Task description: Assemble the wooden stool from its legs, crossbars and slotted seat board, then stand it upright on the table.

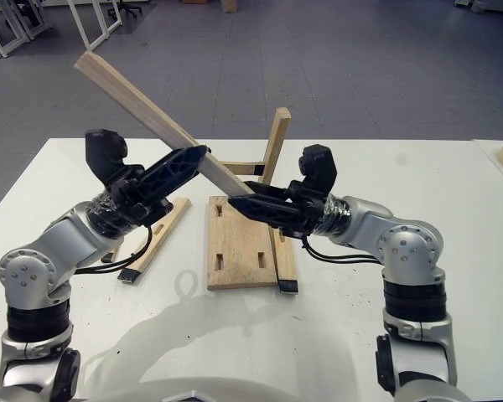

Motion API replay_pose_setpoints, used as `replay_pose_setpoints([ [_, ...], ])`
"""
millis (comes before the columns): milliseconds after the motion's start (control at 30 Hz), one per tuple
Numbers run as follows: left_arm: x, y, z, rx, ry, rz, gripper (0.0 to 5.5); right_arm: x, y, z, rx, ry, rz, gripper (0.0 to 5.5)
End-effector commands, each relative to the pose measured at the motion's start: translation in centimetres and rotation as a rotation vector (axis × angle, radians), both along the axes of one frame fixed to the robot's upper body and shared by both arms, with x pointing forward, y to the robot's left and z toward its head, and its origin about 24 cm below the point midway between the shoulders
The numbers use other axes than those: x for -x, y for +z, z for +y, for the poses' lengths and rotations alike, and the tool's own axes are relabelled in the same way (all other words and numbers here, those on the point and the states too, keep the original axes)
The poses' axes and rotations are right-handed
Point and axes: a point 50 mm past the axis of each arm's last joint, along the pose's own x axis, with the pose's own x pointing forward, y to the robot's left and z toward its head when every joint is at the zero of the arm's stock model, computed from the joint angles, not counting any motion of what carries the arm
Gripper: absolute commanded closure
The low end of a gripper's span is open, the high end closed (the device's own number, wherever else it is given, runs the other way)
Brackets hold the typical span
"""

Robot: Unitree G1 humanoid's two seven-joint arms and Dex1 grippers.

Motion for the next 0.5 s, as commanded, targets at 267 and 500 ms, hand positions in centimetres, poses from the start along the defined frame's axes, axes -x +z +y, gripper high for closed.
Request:
replay_pose_setpoints([
  [267,-2.3,-0.2,7.2,-0.203,0.396,-0.179,3.42,-1.9,-5.6,-3.6,0.758,-0.208,-0.369,2.13],
  [500,-2.5,-4.1,8.2,-0.333,0.529,-0.143,3.42,-3.3,-9.1,-1.3,1.105,-0.103,-0.893,2.13],
])
